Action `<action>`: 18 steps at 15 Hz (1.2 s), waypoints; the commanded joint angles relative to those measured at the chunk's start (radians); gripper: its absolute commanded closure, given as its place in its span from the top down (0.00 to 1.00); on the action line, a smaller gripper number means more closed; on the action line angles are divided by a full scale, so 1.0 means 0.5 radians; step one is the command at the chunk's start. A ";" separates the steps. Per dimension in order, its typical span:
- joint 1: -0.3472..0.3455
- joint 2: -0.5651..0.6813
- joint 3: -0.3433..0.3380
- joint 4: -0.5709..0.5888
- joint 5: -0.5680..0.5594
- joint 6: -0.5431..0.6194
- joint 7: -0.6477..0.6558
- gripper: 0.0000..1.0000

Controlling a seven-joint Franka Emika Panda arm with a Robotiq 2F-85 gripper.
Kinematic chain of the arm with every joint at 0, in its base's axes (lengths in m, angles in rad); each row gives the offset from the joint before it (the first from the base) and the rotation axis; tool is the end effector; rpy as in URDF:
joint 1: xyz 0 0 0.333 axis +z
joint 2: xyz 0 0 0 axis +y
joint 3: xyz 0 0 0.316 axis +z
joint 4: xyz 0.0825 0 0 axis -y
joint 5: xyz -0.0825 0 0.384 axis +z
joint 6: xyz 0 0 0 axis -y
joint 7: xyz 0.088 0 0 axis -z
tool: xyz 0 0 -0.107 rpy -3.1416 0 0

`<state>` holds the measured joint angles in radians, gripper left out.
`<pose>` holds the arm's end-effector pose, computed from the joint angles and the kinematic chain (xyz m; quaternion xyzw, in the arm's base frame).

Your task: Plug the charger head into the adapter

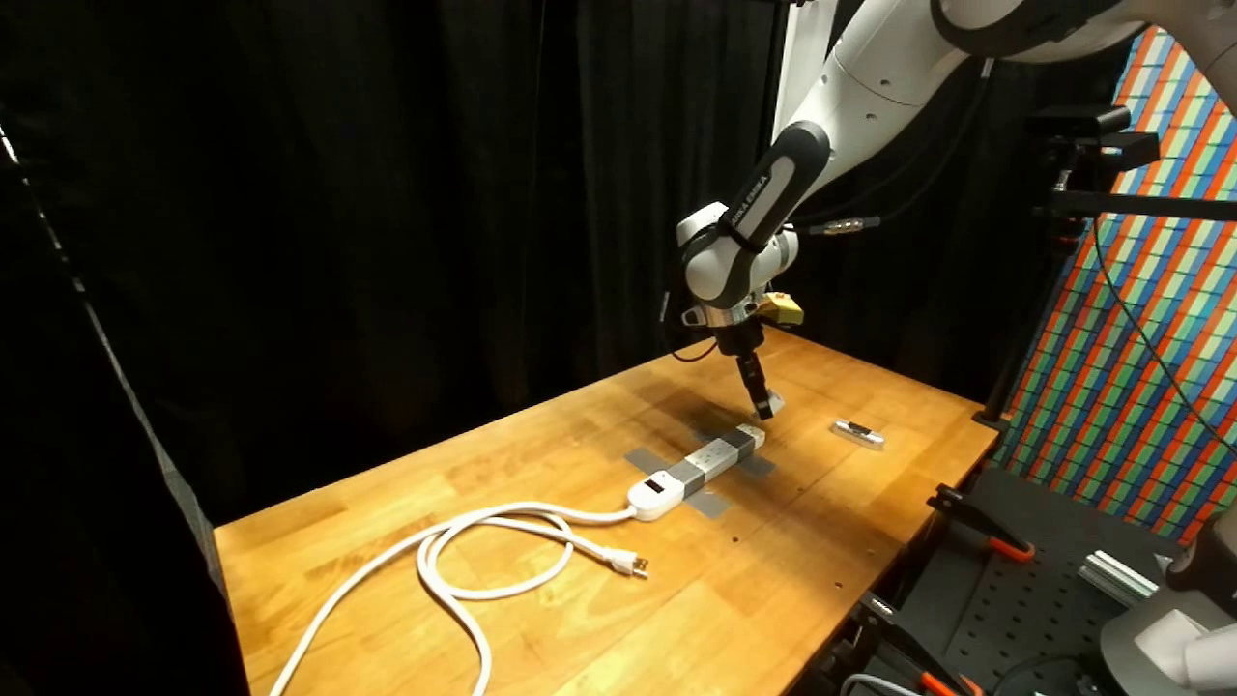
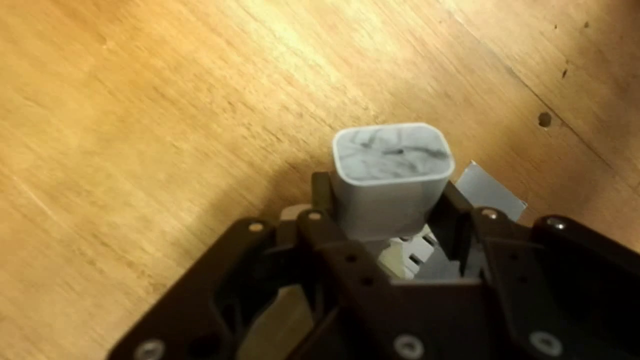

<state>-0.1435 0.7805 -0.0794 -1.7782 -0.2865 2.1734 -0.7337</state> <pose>0.5874 -0.1437 0.0949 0.9087 0.3485 -0.2282 0.0273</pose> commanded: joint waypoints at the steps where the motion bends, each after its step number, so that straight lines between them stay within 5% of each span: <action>1: 0.015 0.033 -0.027 0.049 -0.112 -0.011 0.111 0.23; 18: 0.050 0.099 0.071 0.003 -0.199 -0.042 0.093 0.23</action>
<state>-0.1342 0.8267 -0.0658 -1.7756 -0.3731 2.1698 -0.6870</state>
